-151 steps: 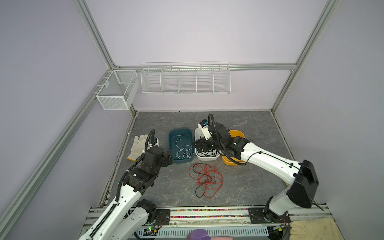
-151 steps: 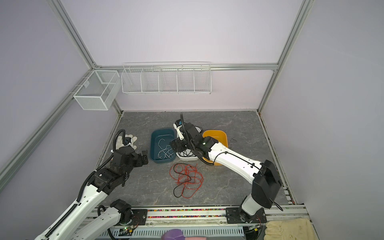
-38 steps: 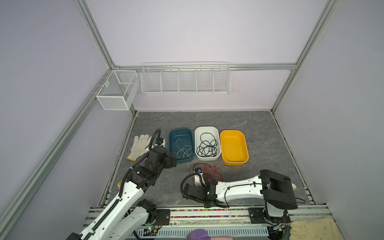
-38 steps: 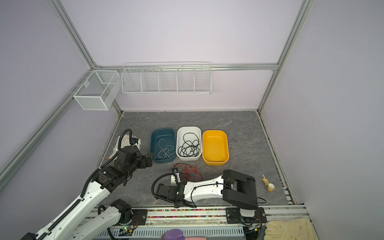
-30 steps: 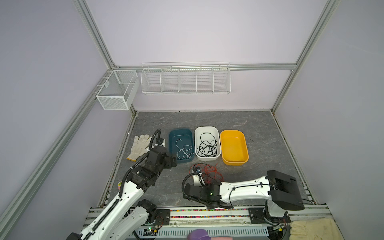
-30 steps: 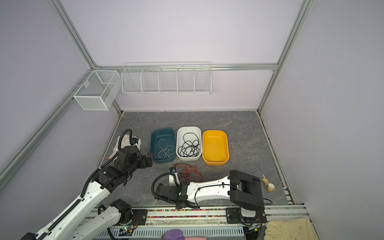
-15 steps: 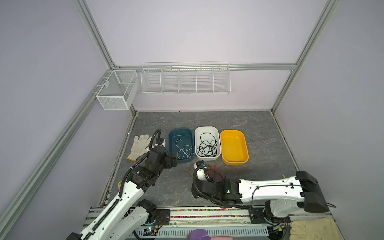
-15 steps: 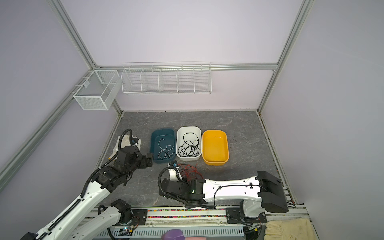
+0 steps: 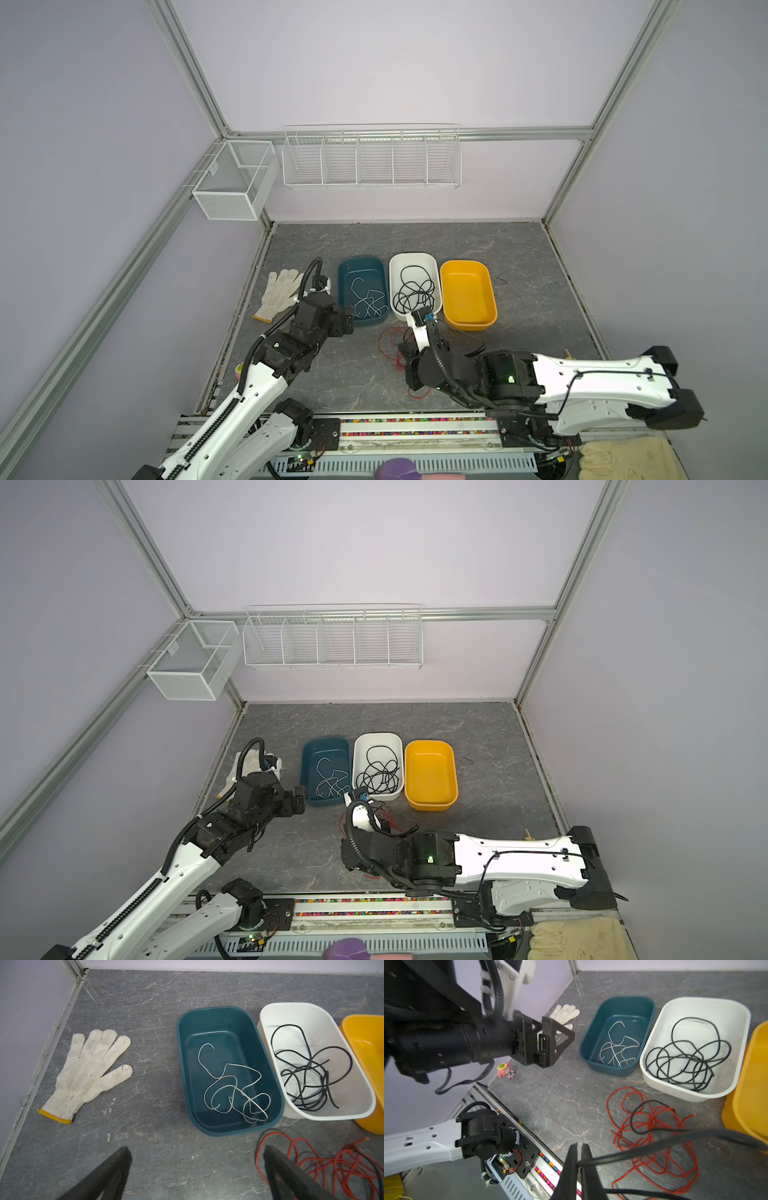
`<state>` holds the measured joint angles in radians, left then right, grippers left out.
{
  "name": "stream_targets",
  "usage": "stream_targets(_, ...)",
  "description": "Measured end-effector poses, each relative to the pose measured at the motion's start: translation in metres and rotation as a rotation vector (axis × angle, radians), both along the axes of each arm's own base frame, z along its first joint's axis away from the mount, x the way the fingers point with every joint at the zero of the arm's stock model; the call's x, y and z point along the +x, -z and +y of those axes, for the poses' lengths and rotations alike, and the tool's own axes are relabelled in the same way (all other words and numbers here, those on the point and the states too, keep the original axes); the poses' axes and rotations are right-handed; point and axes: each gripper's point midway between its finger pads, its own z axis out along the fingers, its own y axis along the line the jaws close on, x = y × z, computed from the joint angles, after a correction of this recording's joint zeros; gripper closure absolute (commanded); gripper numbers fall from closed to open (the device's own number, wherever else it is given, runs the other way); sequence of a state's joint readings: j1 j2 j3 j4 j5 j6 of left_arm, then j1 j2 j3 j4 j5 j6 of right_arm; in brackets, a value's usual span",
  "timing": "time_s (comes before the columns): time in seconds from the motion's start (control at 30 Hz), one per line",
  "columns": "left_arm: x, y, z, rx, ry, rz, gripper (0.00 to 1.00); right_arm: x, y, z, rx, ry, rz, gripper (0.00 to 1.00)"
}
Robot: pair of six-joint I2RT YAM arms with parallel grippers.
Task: Untangle the cables
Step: 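Lift the black wire with the right gripper and carry it toward the white tub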
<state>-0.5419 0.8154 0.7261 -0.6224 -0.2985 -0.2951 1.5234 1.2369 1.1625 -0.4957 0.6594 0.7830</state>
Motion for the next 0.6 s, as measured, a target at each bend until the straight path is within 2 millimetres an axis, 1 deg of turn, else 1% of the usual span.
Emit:
stream_targets(0.1,0.000,0.000,0.000,0.000,0.000,0.000,0.01,0.001,-0.018,-0.007,0.013,-0.011,-0.031,0.94)
stream_targets(0.27,0.000,0.000,0.000,0.000,0.000,0.000,0.01,0.001,-0.046,-0.012,0.026,-0.042,-0.078,0.93)
stream_targets(0.6,0.000,0.001,0.000,0.002,0.001,0.004,0.01,0.002,-0.113,-0.022,0.083,-0.080,-0.186,0.93)
